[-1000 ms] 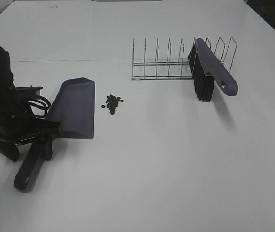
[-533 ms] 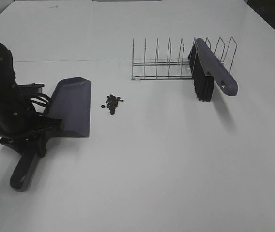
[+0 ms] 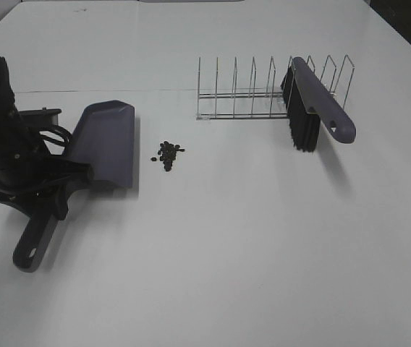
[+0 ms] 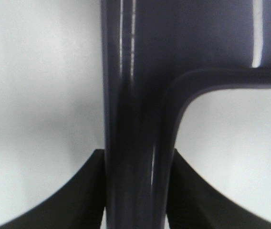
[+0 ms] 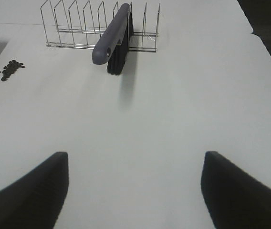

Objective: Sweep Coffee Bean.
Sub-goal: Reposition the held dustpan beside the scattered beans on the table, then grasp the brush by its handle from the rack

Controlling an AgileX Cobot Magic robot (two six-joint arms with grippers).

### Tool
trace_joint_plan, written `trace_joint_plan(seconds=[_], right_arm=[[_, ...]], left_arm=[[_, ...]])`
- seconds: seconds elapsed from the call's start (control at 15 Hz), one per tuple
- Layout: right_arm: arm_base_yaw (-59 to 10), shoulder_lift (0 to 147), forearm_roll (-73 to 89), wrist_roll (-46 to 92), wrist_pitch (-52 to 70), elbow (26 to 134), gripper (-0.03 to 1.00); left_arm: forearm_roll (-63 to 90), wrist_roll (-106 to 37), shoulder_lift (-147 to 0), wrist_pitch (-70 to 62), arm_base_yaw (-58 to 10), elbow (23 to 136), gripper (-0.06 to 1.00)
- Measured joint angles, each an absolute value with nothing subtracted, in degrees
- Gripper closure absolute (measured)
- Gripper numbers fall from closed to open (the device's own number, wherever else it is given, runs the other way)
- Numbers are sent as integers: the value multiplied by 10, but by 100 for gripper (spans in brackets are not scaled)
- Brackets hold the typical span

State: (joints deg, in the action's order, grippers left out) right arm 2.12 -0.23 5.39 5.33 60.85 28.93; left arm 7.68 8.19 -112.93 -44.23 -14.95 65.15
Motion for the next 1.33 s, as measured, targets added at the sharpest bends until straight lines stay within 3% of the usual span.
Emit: trace_joint_plan(seconds=[0.87,1.33], right_arm=[[21,8,56,53,606,290,29],[9,245,55,56,482,386,29]], left_arm=[[69,82,-1106,-457,-150,651,60],[68,82,-1106,-457,-150,651,60]])
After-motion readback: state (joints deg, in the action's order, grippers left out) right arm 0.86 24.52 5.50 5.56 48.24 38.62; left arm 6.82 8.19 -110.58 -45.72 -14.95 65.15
